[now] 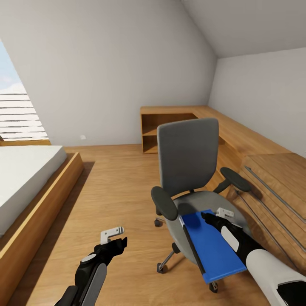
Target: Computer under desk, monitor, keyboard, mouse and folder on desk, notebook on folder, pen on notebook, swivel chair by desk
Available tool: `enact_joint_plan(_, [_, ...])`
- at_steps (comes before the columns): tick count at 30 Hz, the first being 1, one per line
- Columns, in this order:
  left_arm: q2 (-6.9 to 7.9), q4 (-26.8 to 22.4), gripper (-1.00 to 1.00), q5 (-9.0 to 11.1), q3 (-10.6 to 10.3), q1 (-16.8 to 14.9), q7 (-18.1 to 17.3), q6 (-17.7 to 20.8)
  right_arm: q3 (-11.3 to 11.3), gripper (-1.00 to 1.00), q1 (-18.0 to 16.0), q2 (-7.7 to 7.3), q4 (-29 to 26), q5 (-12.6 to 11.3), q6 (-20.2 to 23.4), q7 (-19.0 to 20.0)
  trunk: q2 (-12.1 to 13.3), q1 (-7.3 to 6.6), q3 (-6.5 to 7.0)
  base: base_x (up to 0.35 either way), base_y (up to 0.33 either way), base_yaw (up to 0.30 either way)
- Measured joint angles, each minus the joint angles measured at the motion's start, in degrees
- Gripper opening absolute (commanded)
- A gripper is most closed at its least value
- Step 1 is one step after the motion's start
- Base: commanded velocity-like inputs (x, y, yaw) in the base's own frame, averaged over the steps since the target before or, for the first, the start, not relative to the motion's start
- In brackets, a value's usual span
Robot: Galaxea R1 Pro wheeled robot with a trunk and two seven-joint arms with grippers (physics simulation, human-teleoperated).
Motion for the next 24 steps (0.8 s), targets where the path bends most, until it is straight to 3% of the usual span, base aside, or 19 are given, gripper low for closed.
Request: enact_joint_plan(24, [0.00, 0.0, 1.00, 0.0, -0.1, 0.0, 0.1, 0.0, -0.3, 1.00, 0.1, -0.15, -2.2, -0.1, -1.3, 0.1, 9.6, -5.27, 4.31, 0.000, 0.000, 0.000])
